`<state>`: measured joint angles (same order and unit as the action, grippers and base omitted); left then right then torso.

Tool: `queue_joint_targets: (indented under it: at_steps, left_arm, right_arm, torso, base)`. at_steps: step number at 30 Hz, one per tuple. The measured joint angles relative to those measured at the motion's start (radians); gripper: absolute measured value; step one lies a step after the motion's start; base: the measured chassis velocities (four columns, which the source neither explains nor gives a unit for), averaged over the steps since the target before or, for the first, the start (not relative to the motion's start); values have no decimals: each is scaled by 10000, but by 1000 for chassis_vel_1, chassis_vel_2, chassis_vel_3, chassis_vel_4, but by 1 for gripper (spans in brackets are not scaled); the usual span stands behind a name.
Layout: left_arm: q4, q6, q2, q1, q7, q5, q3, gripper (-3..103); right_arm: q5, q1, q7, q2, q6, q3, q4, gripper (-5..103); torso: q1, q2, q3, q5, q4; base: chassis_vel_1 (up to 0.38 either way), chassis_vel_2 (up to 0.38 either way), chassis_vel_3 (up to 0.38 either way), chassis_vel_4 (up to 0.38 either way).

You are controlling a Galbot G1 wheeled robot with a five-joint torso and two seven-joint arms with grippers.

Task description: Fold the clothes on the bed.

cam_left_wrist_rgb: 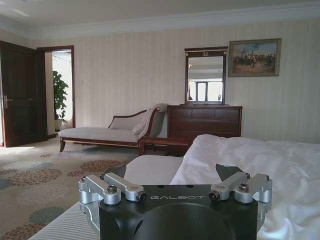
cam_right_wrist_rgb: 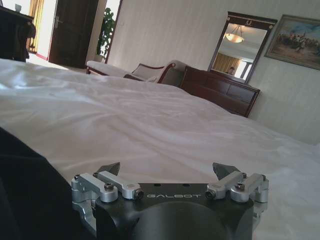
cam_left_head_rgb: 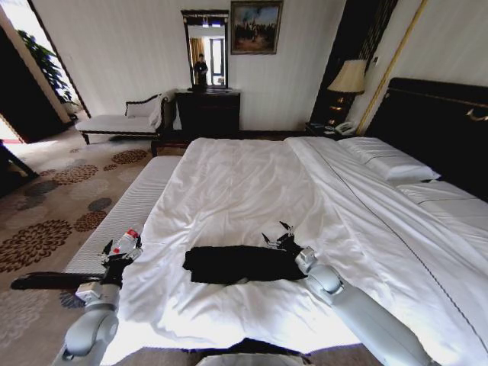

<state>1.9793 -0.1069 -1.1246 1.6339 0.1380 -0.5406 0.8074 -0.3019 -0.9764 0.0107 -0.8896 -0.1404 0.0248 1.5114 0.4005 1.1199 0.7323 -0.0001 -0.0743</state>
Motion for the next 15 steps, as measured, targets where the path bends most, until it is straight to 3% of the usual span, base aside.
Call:
queue_joint_targets:
  at_steps: [5,9,15]
  left_arm:
    - [54,5,54,149,4,-196,287,100]
    - [-43,0,18,135,16,-253,317,100]
    - [-52,7,-43,13,54,-207,165,100]
  right_arm:
    - [273,27,496,35,-26,112,-174,100]
    - [763,-363,1650,479,-383,-30,413,100]
    - [975,-889,2738,897,-1076,-313,982,100]
  torso:
    - [0,0,0,0,0]
    - [0,0,0,-1,0]
    - [-1,1,0,-1,-4]
  base:
    - [0,0,0,0]
    - [0,0,0,0]
    - [0,0,0,0]
